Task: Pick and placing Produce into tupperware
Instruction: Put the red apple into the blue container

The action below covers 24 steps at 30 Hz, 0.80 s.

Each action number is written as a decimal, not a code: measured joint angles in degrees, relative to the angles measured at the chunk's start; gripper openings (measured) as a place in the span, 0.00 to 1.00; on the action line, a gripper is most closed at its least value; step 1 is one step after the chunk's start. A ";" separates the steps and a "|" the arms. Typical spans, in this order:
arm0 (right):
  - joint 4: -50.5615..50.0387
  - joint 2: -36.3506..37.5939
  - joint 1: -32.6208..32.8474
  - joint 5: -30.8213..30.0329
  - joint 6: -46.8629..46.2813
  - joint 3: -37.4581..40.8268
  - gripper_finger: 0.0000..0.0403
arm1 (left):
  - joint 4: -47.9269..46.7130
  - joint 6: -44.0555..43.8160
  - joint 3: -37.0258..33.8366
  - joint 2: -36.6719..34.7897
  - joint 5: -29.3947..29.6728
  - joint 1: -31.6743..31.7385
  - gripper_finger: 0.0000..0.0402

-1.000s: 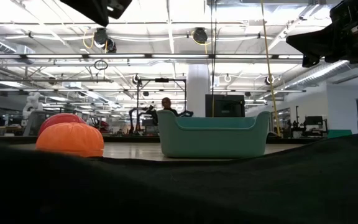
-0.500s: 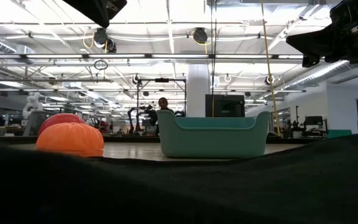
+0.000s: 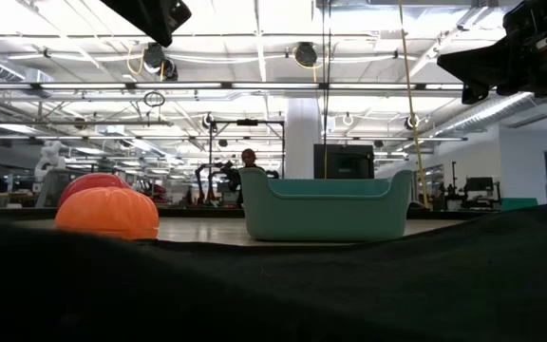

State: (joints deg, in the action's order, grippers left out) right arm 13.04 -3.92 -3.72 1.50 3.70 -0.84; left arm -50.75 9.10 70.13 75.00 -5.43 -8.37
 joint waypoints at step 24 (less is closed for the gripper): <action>-0.04 0.00 0.02 0.02 -0.02 0.01 0.00 | -4.88 -0.40 -0.37 9.39 -0.09 -3.13 0.71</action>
State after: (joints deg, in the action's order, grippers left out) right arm 13.00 -3.92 -3.70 1.52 3.68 -0.83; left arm -55.63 8.70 69.76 84.39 -5.52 -11.49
